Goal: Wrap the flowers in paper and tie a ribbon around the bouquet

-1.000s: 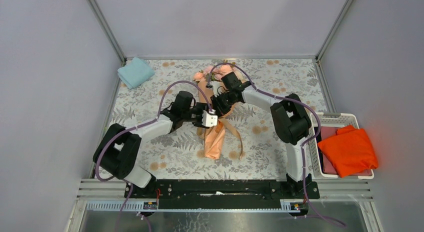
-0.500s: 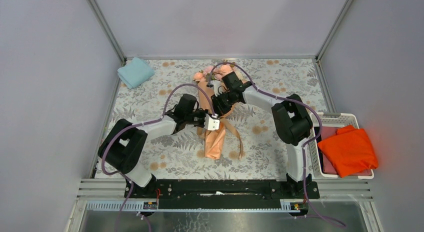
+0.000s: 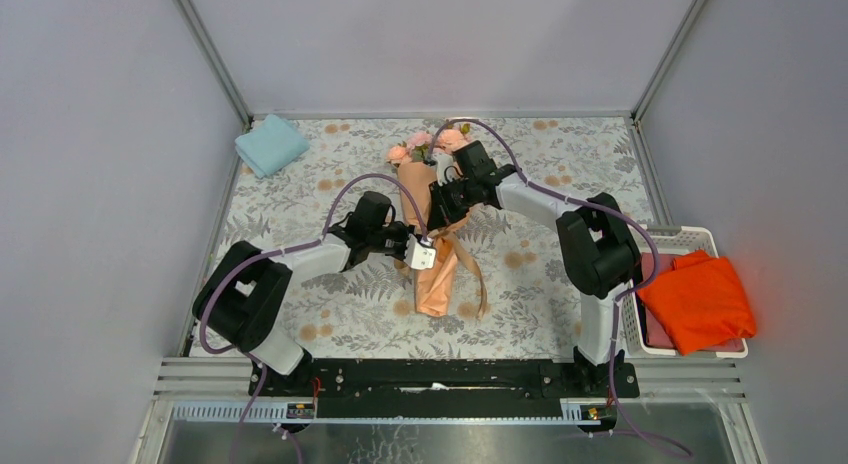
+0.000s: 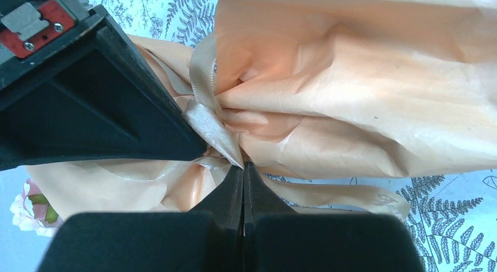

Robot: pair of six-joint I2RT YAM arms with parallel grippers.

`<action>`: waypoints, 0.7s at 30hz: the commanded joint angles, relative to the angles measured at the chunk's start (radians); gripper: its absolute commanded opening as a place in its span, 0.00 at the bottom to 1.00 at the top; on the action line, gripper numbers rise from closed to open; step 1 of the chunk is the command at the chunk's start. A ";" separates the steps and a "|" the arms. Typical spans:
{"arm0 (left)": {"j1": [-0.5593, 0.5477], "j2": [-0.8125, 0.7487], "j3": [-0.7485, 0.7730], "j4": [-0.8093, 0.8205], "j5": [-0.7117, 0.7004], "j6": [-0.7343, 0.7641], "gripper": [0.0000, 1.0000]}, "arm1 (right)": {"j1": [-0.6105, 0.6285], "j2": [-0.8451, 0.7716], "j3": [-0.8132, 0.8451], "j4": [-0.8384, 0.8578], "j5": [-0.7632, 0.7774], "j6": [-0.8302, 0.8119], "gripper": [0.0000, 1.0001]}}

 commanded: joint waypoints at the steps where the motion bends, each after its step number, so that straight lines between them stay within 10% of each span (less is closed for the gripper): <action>1: 0.003 -0.012 0.000 -0.002 0.024 0.004 0.00 | -0.013 -0.074 -0.013 0.074 -0.002 0.044 0.01; 21: -0.009 0.038 -0.015 0.121 0.037 0.011 0.14 | 0.005 -0.017 0.042 -0.025 -0.012 -0.002 0.11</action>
